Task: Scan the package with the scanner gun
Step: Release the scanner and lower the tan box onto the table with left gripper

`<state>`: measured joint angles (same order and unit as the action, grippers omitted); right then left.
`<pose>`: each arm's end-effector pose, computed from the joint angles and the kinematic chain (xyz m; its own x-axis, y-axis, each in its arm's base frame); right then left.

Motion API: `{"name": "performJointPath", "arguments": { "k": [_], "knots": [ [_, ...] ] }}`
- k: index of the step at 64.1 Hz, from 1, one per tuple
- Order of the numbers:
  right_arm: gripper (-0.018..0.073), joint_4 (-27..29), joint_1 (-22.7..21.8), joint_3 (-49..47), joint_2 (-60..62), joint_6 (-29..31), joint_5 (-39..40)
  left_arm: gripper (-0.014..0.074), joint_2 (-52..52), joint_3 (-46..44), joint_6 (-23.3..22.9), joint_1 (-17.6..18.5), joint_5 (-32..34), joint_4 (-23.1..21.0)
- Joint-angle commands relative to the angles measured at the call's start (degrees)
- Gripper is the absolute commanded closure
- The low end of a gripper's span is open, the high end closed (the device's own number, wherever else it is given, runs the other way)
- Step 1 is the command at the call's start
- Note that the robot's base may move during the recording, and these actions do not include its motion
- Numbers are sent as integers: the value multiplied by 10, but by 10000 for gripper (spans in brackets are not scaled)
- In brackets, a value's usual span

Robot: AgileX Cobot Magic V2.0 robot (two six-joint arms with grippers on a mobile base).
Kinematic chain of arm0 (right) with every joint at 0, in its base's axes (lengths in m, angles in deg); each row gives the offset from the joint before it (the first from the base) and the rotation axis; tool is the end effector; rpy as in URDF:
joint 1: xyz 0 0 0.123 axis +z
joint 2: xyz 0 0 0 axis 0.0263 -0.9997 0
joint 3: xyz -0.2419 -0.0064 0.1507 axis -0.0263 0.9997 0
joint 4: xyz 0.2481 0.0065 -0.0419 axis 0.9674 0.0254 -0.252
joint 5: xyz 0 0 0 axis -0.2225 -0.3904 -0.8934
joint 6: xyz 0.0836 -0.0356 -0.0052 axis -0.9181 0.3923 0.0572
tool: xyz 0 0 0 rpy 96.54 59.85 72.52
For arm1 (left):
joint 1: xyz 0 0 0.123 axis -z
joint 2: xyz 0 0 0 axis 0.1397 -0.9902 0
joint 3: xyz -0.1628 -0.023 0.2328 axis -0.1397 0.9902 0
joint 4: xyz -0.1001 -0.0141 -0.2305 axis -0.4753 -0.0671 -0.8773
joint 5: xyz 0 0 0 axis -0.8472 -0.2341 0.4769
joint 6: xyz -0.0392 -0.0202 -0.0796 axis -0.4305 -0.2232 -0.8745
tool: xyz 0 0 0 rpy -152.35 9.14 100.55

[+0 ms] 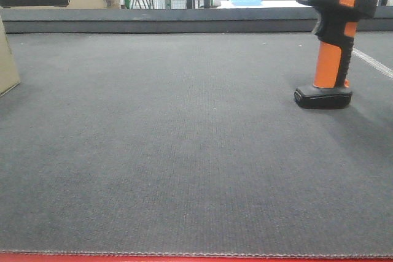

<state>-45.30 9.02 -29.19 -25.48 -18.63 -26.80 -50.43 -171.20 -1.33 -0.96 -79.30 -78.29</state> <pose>0.1830 0.0340 0.3201 -0.2071 0.0894 -0.9742 -0.1578 0.9797 0.1235 0.3530 0.0637 0.3451 -0.9327 0.0115 -0.3604 -0.0409 0.9897 0.1374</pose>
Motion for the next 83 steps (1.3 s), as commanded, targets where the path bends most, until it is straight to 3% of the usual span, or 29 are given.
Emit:
{"name": "performJointPath", "arguments": {
  "k": [1,8,15,23,37,54,64,74,83],
  "knots": [
    [711,-28,-48,-17,3,7,-38,-1,40,-1,-5,0,1,-14],
    [711,-37,-88,-24,12,7,-73,1,84,5,-5,0,17,-32],
    [711,-52,-98,-20,35,7,-87,57,141,33,-3,0,60,-52],
    [711,-71,-98,2,78,7,-90,309,239,126,-1,0,163,-68],
    [711,-71,-98,74,151,7,-90,709,400,286,-1,0,282,-71],
    [711,-71,-98,131,268,7,-105,707,600,503,1,0,431,-65],
    [711,-71,-98,141,335,7,-154,707,711,611,1,0,503,-65],
    [711,-71,-98,144,390,7,-189,707,793,681,1,0,562,-65],
    [711,-71,-98,144,414,7,-189,707,829,707,1,0,570,-64]
  ]
}}
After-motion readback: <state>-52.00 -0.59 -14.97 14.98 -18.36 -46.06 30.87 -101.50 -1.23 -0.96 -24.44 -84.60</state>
